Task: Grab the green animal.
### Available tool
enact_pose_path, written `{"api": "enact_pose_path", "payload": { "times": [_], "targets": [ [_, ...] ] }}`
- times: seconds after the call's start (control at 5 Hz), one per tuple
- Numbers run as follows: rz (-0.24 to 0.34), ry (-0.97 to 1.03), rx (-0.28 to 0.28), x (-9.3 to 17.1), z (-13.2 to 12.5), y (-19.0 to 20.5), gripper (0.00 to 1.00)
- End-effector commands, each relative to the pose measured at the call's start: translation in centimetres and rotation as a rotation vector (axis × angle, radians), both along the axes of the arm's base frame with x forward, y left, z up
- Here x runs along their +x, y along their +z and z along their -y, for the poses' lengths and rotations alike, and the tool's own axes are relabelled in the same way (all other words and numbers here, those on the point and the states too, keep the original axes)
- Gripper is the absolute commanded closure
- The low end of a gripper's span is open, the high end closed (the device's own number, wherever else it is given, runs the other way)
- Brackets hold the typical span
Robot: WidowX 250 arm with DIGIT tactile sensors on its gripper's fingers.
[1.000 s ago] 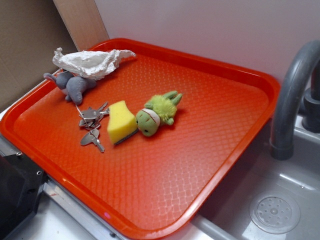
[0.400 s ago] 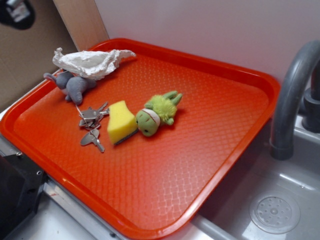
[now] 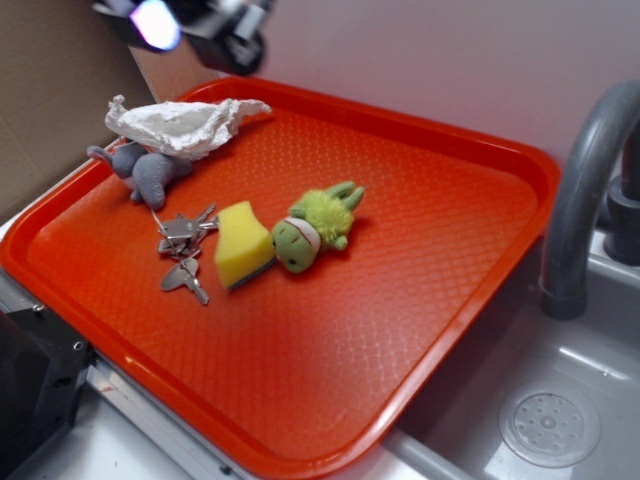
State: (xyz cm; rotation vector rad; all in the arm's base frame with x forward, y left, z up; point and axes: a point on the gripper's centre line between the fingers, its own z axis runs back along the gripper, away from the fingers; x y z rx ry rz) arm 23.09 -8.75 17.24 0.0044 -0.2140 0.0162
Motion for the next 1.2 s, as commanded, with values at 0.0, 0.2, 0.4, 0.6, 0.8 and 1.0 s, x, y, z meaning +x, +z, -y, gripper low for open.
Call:
{"api": "enact_pose_path", "payload": {
  "times": [0.0,0.2,0.4,0.6,0.8,1.0],
  "targets": [
    [-0.092,-0.122,0.038,4.6,2.6,-7.9,0.0],
    [-0.158,-0.179,0.028,4.5,3.0,-11.3,0.0],
    [-0.193,-0.234,0.01,4.3,3.4,-13.3,0.0],
    [-0.24,-0.235,0.024,3.6,3.4,-14.3,0.0],
    [-0.281,-0.242,0.016,2.7,3.0,-14.7,0.0],
    [-0.286,-0.226,0.033,2.3,2.7,-14.7,1.0]
  ]
}}
